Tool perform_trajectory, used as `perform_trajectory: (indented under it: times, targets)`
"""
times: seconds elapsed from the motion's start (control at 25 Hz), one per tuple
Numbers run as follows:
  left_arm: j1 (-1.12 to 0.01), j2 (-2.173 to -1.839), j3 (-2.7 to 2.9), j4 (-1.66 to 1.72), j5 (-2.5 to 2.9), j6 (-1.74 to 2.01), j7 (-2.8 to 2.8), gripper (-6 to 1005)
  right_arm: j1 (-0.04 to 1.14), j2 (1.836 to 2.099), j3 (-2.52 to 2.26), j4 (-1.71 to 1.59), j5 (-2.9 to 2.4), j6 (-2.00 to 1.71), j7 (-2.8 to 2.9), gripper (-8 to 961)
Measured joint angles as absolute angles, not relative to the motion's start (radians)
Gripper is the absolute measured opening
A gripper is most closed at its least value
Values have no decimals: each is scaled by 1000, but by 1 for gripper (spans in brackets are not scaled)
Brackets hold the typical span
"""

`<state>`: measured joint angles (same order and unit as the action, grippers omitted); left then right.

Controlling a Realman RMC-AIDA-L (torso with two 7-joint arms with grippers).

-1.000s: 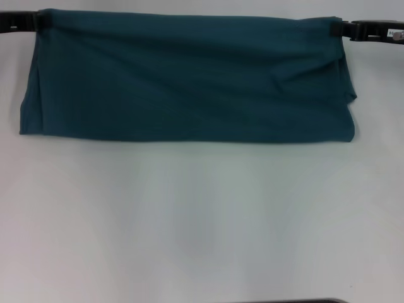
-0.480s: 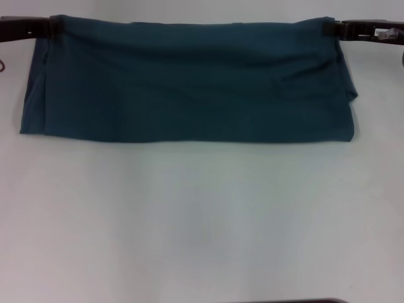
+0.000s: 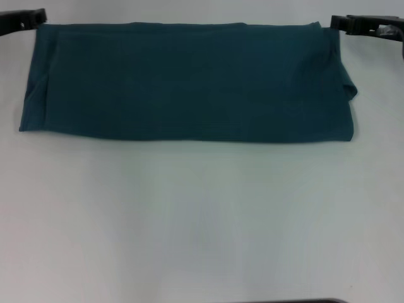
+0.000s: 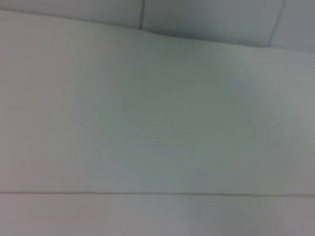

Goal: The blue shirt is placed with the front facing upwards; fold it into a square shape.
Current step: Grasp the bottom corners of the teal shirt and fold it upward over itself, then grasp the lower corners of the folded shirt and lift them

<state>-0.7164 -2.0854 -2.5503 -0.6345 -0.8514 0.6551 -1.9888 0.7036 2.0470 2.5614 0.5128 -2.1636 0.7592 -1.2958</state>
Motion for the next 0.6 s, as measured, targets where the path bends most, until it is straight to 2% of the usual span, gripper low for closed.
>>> perform_trajectory:
  times: [0.2, 0.36, 0.6]
  targets:
    - [-699, -2097, -2543, -670, -862, 656, -1985, 345, 673, 2036, 2562, 542, -2112, 783, -1304, 387]
    - [-683, -2111, -2535, -706, -862, 687, -1985, 535, 647, 2034, 2563, 574, -2102, 831, -1305, 589]
    - [-654, -2132, -2534, -785, -867, 810, -1988, 749, 592, 2036, 2567, 620, -2079, 977, -1308, 697]
